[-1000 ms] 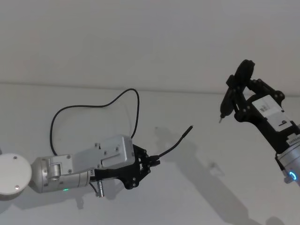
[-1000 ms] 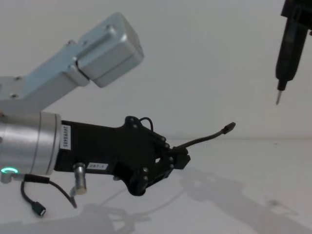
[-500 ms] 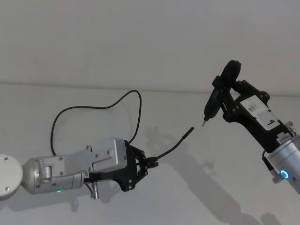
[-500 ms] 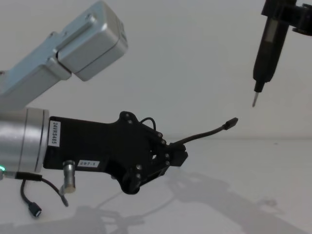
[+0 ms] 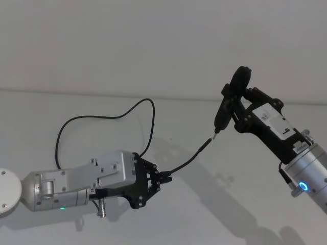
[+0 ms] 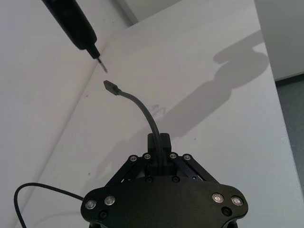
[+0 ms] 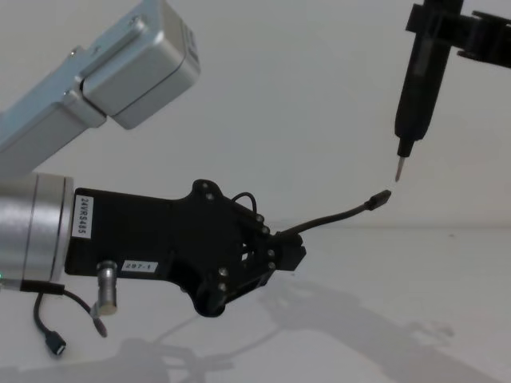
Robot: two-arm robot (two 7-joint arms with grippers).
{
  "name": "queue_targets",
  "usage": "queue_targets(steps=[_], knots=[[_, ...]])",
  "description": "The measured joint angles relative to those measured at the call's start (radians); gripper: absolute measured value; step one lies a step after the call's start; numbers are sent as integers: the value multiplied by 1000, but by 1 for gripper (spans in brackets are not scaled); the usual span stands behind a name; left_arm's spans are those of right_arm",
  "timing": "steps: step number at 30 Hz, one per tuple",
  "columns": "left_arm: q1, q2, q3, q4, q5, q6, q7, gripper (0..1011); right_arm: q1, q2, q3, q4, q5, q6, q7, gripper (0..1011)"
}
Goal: Pick up the data cable with the one hand.
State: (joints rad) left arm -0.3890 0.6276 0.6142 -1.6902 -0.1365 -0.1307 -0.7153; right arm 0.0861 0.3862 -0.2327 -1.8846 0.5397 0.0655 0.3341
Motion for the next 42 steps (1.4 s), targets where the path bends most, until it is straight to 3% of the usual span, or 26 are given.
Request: queue_targets(steps=[25,42], knots=[[2,3,-2,-2,-3,-6,-3,40,65,27,-47,76,-25,15,-4,268],[2,4,-2,-2,-4,-6,-2,40,95,40,-62,89,-14,15,1,268]])
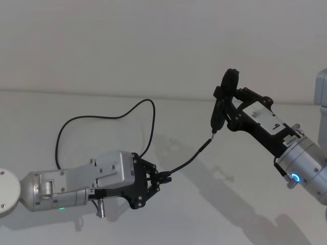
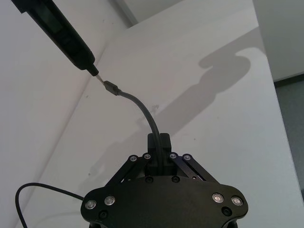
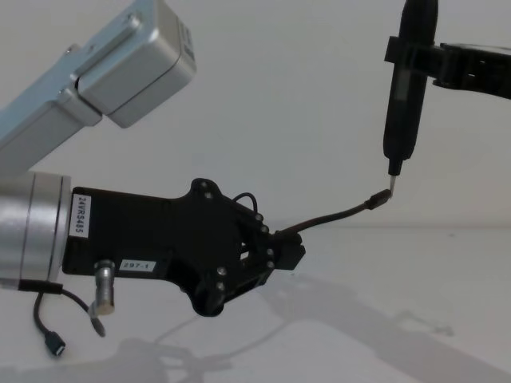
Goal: Pick up the data cable with the one hand.
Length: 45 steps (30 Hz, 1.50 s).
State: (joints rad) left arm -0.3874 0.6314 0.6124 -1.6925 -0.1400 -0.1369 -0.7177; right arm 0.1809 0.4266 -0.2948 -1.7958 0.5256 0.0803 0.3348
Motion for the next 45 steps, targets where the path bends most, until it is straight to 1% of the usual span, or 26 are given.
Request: queue_targets(steps=[12,18,28,45], knots=[[0,0,0,0,0,0,0,40,3,8,-8,-2,22,5,3,268],[0,0,0,0,0,0,0,40,2,12,-10,-6,26,8,-2,268],[0,0,0,0,0,0,0,40,-5,14,-9,-14,25,8,-16,268],[0,0,0,0,0,0,0,40,-13,8,0,-17,14,6,-20,268]])
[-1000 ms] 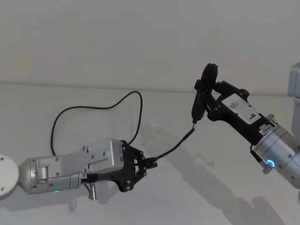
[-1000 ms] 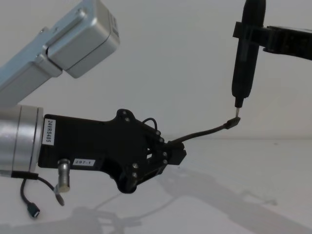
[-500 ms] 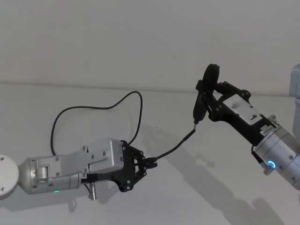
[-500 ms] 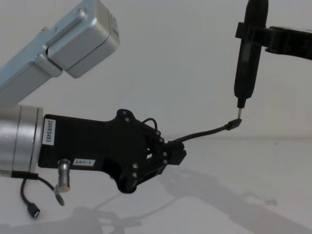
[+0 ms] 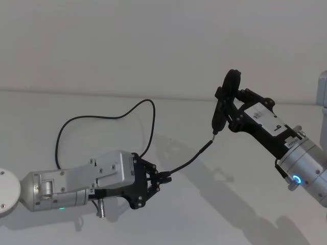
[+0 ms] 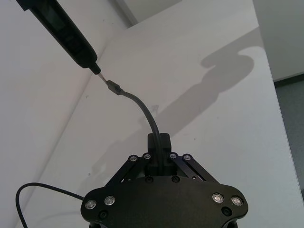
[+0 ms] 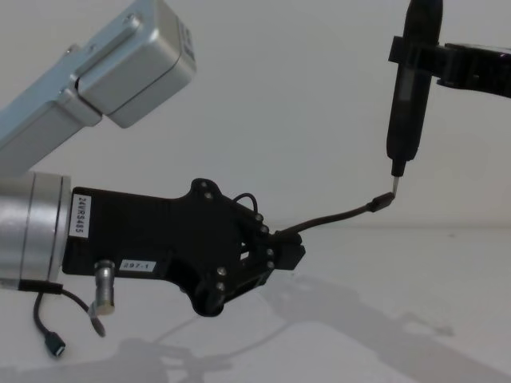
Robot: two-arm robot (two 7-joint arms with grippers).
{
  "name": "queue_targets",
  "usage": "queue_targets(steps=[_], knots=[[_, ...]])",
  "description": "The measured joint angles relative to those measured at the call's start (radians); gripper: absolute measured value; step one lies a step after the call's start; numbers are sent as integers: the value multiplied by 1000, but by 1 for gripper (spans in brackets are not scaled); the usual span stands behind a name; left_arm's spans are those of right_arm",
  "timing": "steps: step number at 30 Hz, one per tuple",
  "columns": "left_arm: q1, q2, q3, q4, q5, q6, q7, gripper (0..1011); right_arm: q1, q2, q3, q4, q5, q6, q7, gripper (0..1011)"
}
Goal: Pick up the data cable with the one hand.
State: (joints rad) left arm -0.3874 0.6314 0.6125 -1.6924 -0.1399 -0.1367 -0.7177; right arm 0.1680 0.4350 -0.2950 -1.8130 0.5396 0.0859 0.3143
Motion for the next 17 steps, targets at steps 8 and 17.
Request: queue_targets(steps=[8,17], knots=[[0,0,0,0,0,0,0,40,-1,-1,1,0,-1,-1,0,268],[0,0,0,0,0,0,0,40,-2,-2,3,0,-2,-1,0,268]])
